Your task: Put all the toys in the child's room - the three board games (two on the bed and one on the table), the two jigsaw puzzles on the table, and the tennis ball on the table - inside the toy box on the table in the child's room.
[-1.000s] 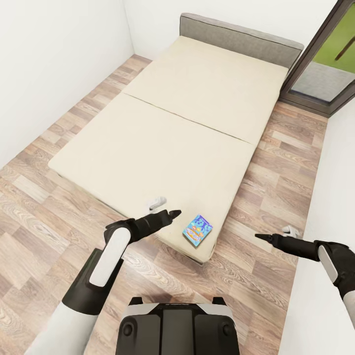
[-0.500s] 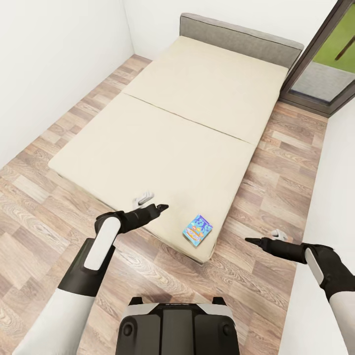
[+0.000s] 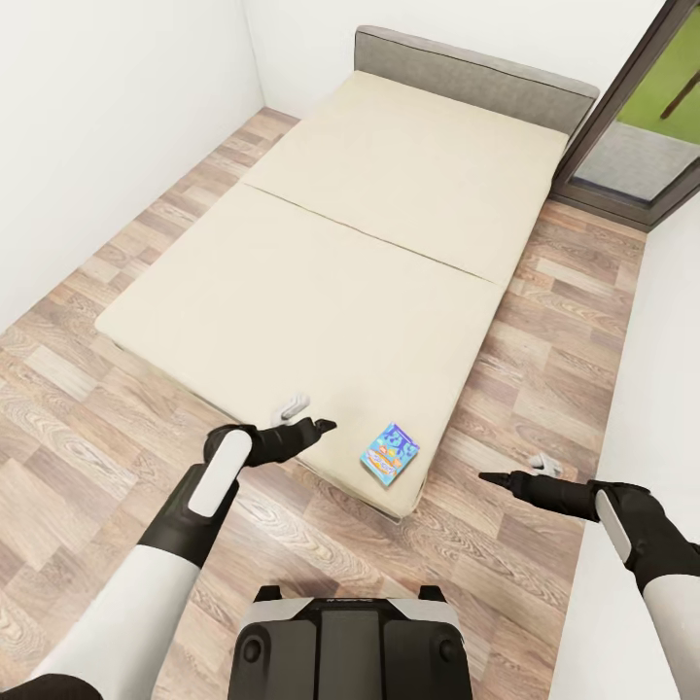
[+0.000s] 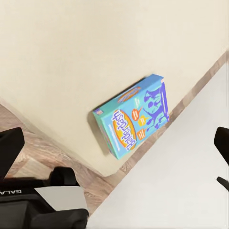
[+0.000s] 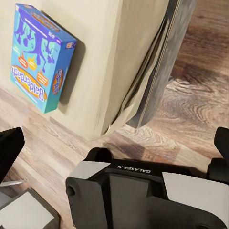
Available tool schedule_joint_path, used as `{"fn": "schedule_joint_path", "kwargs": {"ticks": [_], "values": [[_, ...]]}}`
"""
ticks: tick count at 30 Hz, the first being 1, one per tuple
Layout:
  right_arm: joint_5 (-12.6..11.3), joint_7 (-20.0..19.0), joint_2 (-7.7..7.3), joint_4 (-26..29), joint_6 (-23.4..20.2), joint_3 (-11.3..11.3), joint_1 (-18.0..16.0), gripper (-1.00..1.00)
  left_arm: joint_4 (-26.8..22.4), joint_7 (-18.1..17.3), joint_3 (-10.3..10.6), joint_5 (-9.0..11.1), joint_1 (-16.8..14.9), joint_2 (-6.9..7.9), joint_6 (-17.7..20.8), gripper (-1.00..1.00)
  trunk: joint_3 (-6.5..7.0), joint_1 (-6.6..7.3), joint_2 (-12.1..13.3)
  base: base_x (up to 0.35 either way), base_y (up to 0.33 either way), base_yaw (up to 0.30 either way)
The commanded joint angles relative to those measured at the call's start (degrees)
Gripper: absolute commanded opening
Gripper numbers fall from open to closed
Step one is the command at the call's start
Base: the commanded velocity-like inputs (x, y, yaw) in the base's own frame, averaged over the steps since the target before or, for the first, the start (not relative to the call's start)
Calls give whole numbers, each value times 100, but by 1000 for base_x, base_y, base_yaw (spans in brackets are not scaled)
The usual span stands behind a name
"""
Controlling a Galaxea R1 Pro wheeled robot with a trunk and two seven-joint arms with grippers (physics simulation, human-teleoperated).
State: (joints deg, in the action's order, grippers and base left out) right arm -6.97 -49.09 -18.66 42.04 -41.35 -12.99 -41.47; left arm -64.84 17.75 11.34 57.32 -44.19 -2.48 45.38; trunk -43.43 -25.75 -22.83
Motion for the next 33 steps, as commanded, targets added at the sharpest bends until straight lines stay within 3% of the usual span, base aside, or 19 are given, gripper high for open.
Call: {"fn": "schedule_joint_path", "kwargs": {"ticks": [1, 10, 14, 23, 33], "values": [[-27, -3, 0, 1, -39, -7, -2, 100, 100, -29, 7, 53, -26, -7, -9, 100, -6, -3, -9, 0, 0, 0], [-24, -4, -14, 21, -41, -9, -2, 100, 641, -339, 22, 24, -107, -28, -93, 100, -6, -3, -9, 0, 0, 0], [-24, -10, -23, 30, -45, -13, -2, 100, 839, -414, 24, -95, -142, -56, -174, 100, -6, -3, -9, 0, 0, 0], [-48, -37, -42, 49, -53, -28, -2, 100, 1099, -671, 25, -288, -184, -111, -284, 100, -6, -3, -9, 0, 0, -5], [-51, -46, -41, 71, -56, -34, -2, 100, 1282, -804, 26, -335, -213, -127, -337, 100, -6, -3, -9, 0, 0, -123]]}}
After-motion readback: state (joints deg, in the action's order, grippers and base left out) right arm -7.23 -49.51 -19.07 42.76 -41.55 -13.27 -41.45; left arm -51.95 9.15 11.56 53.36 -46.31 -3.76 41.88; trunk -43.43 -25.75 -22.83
